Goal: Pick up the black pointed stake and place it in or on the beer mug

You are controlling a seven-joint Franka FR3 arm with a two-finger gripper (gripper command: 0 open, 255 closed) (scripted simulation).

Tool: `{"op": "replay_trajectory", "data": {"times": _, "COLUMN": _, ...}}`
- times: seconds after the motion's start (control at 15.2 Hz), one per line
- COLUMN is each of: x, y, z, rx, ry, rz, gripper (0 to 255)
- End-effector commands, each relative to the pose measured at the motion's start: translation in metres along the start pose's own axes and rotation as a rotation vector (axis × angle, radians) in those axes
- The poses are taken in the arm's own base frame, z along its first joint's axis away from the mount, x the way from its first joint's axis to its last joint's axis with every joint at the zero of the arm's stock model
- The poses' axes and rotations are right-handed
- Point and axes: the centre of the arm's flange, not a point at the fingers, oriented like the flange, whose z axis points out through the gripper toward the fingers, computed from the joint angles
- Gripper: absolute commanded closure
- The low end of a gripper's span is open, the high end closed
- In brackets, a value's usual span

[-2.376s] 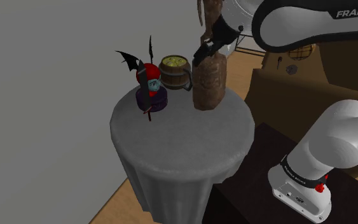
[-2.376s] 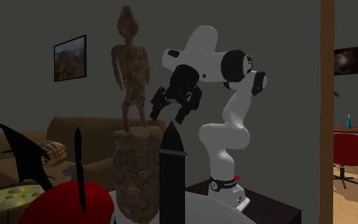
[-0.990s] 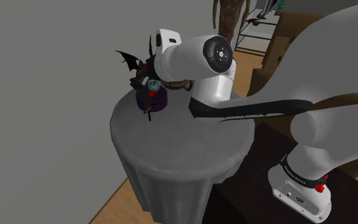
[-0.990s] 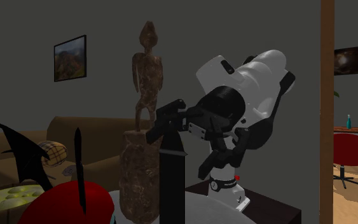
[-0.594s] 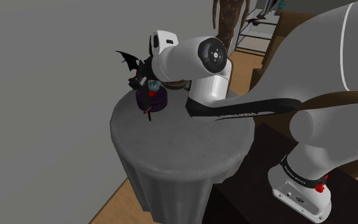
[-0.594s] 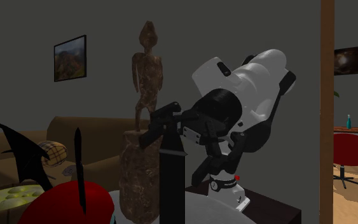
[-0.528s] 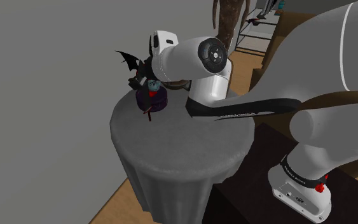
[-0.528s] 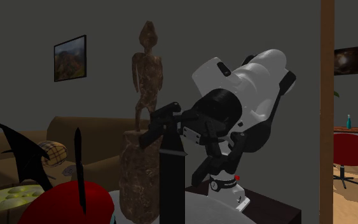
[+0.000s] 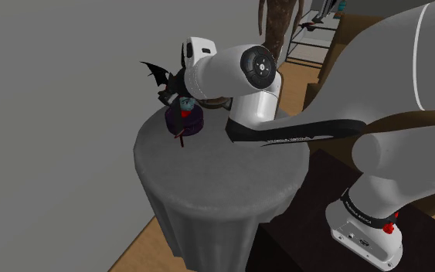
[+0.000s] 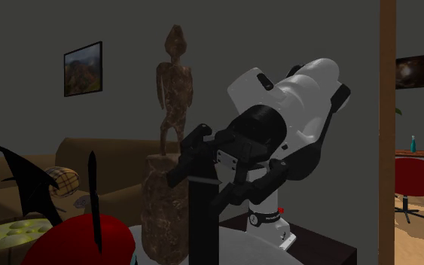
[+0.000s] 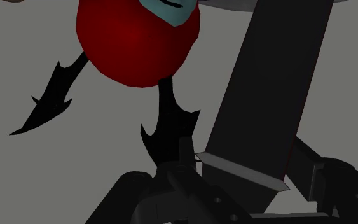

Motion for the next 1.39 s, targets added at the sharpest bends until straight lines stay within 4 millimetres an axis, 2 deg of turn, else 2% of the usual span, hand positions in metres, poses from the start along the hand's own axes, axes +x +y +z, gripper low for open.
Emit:
{"op": "replay_trajectory", "data": {"times": 0.0, "x": 0.0, "y": 0.0, "z": 0.0, "rx": 0.0, "ry": 0.0, "rz": 0.0, "gripper": 255}}
{"op": "replay_trajectory", "data": {"times": 0.26, "x": 0.0, "y": 0.0, "z": 0.0, "rx": 0.0, "ry": 0.0, "rz": 0.0, "gripper": 255}}
{"op": "replay_trajectory", "data": {"times": 1.32, "x": 0.068, "y": 0.032, "z": -0.038, "rx": 0.0, "ry": 0.0, "rz": 0.0, "gripper": 255}}
